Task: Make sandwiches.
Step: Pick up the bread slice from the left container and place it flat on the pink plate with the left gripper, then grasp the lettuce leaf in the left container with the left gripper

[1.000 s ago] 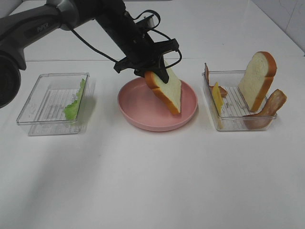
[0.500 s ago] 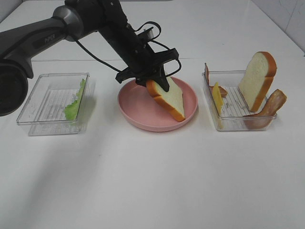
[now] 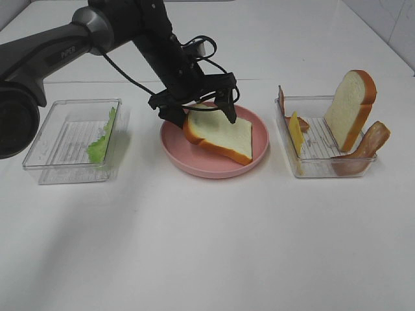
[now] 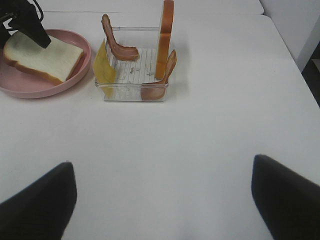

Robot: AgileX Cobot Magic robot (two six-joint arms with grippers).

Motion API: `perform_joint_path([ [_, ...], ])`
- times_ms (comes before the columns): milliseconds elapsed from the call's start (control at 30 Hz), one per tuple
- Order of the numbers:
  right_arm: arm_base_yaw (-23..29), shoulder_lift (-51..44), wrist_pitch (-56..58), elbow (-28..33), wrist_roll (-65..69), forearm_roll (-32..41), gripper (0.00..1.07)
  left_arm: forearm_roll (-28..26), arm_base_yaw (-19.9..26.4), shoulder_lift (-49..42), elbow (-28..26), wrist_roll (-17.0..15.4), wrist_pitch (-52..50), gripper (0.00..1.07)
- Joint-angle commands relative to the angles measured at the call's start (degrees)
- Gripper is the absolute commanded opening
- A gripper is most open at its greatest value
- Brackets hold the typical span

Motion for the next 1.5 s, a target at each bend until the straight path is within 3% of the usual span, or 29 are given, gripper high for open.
perform_joint_path([
  [33,-0.11,-0.86,-0.17,0.00,-0.06,-0.06,0.87,4.18,-0.40,-0.69,-2.92,-0.29,3.72,1.02],
  [367,-0.11,-0.86,-0.17,0.00,-0.06,0.00,0.87,8.71,-0.29,-6.30,-2.98,-1.15,3.72,1.02],
  [533,-0.11,-0.86,-0.17,0.00,-0.06,0.00,0.87,10.03,-0.23,-11.63,-0.63,0.34,3.72,1.02],
  [600,-0.11,-0.86,-0.17,0.00,-0.06,0.00,0.87,14.50,-0.23,-17.07,4.64,1.49,3.72,1.02],
  [633,-0.11,-0.86,-0.17,0.00,-0.06,0.00,0.87,14.50,-0.23,-17.07,4.64,1.49,3.72,1.02],
  [700,-0.11,-0.86,-0.17,0.00,-0.06,0.00,0.87,22.29,-0.23,-22.63,12.66,1.26,3.72,1.00],
  [733,-0.11,-0.86,-0.17,0.00,-0.06,0.00,0.87,22.29,-0.23,-22.63,12.66,1.26,3.72,1.00],
  [767,-0.11,-0.86,-0.17,0.00,-0.06,0.00,0.87,27.10,0.00,-26.70,18.91,1.26,3.72,1.00],
  [800,-0.11,-0.86,-0.17,0.00,-0.06,0.00,0.87,28.36,0.80,-29.74,23.66,1.26,3.72,1.00],
  [900,-0.11,-0.86,-0.17,0.00,-0.06,0.00,0.87,28.36,1.32,-30.60,25.90,1.26,3.72,1.00],
  [933,-0.11,-0.86,-0.17,0.00,-0.06,0.00,0.87,28.36,2.92,-31.51,29.11,0.74,3.72,1.00],
  [1033,-0.11,-0.86,-0.17,0.00,-0.06,0.00,0.87,27.44,5.04,-30.65,30.60,-1.09,3.72,1.00],
  [1500,-0.11,-0.86,-0.17,0.00,-0.06,0.00,0.87,25.61,6.42,-20.91,30.42,-3.78,2.86,0.98],
])
